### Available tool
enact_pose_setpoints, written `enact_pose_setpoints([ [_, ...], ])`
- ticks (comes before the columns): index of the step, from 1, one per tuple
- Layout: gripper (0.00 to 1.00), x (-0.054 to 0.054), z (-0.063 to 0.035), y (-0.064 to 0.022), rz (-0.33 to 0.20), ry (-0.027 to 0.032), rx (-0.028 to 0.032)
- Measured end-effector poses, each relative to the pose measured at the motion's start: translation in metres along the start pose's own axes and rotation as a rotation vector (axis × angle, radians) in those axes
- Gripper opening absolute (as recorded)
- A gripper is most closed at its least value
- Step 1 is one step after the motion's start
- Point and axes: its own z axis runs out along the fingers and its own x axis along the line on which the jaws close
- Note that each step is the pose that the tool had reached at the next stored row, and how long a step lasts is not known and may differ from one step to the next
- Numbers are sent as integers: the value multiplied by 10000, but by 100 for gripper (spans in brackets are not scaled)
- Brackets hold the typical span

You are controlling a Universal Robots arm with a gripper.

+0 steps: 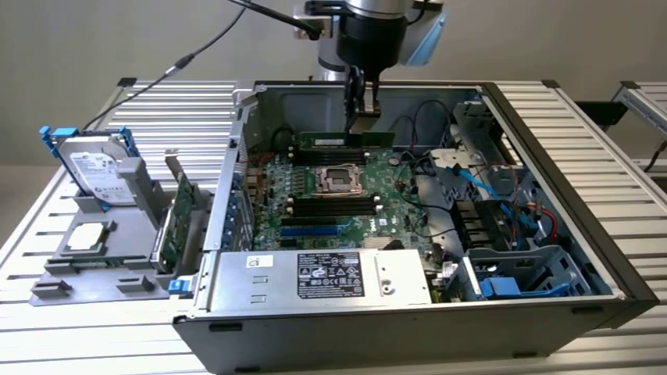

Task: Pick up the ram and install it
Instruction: 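Pick up the ram and move it above insertion slot, then insert the ram into the slot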

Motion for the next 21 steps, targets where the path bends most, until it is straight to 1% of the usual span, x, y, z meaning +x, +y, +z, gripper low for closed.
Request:
enact_pose_setpoints([
  [2, 14, -12, 29, 15, 75, -3, -4],
  [4, 14, -17, 34, 16, 83, 27, -3],
  [19, 14, -17, 35, 16, 83, 29, -4],
  [21, 14, -19, 66, 18, 84, 27, -5],
])
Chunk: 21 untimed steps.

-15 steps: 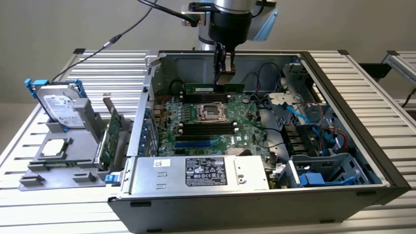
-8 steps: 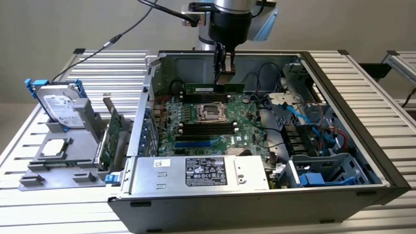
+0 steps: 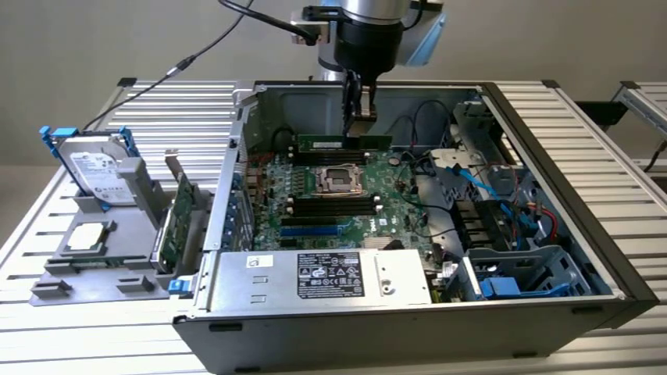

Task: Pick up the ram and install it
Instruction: 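Insert the ram into the slot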

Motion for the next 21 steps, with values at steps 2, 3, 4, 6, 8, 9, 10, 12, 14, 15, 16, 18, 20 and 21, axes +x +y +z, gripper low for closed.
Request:
enact_pose_setpoints([
  [2, 14, -1, 37, 5, -1, 0, 1],
  [3, 14, -2, 55, 7, -1, 0, 1],
  [4, 14, -3, 73, 9, -2, -1, 1],
  [6, 14, -4, 109, 14, -2, 1, 0],
  [8, 14, -6, 148, 20, -2, 0, 1],
  [9, 14, -6, 166, 22, -2, 0, 1],
  [10, 14, -7, 184, 24, -3, 0, 1],
  [12, 14, -9, 220, 29, -3, 1, 1],
  [14, 14, -10, 258, 34, -6, -1, 1],
  [15, 14, -8, 275, 37, -9, 0, 1],
  [16, 14, -4, 293, 40, -12, 2, 1],
  [18, 14, 11, 332, 41, -22, 2, 2],
  [20, 14, 33, 369, 40, -31, 3, 0],
  [21, 14, 49, 386, 39, -36, 5, -5],
])
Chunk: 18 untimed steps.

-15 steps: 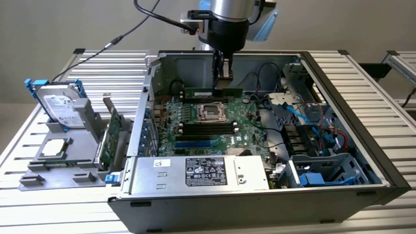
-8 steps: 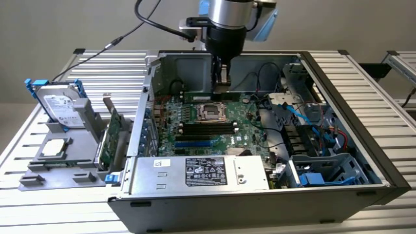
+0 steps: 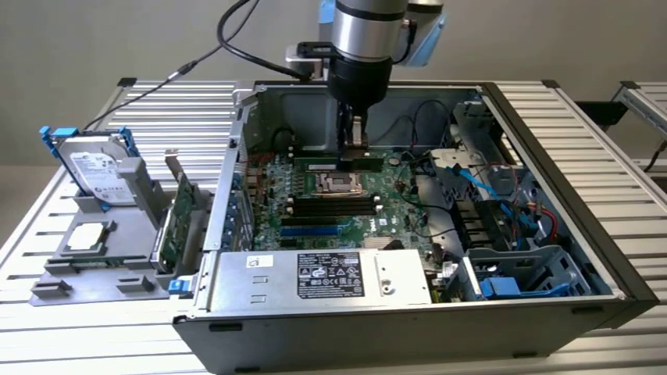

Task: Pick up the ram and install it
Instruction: 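Insert the ram into the slot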

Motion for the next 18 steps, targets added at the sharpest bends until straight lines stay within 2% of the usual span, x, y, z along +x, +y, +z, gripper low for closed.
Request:
enact_pose_setpoints([
  [8, 14, 104, 150, -10, -65, 2, -18],
  [18, 14, 115, 334, 14, -175, 10, -13],
])
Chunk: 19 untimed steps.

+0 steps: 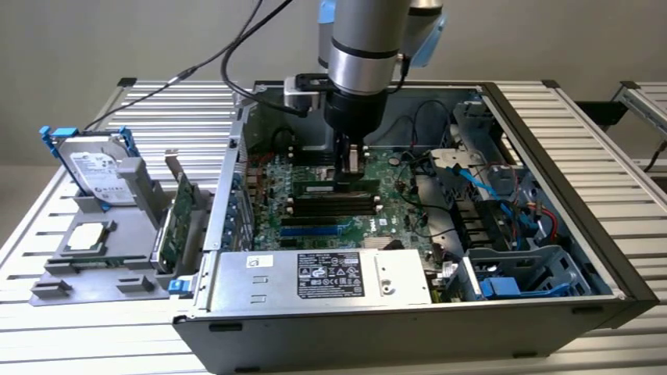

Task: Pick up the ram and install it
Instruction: 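Insert the ram into the slot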

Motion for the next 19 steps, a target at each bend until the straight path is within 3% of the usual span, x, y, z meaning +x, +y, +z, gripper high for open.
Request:
enact_pose_setpoints([
  [8, 14, -8, 145, -6, 2, 29, 0],
  [17, 14, -44, 275, -15, 16, 207, -2],
  [19, 14, -49, 290, -17, 15, 224, -3],
])
